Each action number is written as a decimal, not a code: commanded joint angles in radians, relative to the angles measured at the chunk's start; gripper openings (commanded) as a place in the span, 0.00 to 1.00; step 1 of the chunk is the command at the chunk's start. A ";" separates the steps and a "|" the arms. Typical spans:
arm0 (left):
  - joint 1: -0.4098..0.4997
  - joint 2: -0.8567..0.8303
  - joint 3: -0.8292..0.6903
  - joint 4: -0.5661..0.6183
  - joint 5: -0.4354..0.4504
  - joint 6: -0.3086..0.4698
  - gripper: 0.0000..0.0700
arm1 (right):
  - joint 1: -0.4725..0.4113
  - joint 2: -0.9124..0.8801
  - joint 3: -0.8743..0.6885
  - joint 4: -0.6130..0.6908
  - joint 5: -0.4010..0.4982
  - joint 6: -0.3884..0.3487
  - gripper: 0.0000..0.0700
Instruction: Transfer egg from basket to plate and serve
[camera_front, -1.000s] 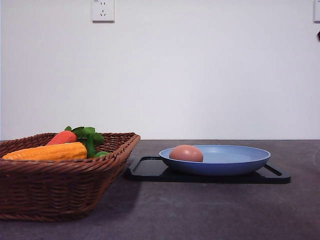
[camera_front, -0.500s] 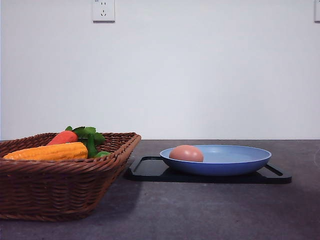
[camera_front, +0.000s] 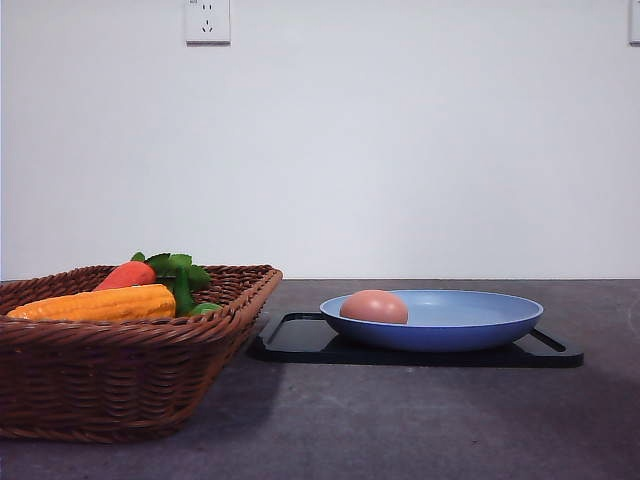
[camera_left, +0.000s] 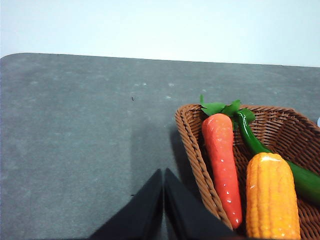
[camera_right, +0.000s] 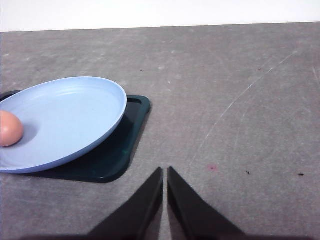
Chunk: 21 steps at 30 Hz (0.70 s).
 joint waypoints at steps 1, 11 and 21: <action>0.002 -0.002 -0.027 0.011 0.000 0.016 0.00 | 0.002 0.000 -0.005 0.006 0.000 0.013 0.00; 0.002 -0.002 -0.027 0.011 0.000 0.016 0.00 | 0.002 0.000 -0.005 0.006 0.000 0.013 0.00; 0.002 -0.002 -0.027 0.011 0.000 0.016 0.00 | 0.002 0.000 -0.005 0.006 0.000 0.013 0.00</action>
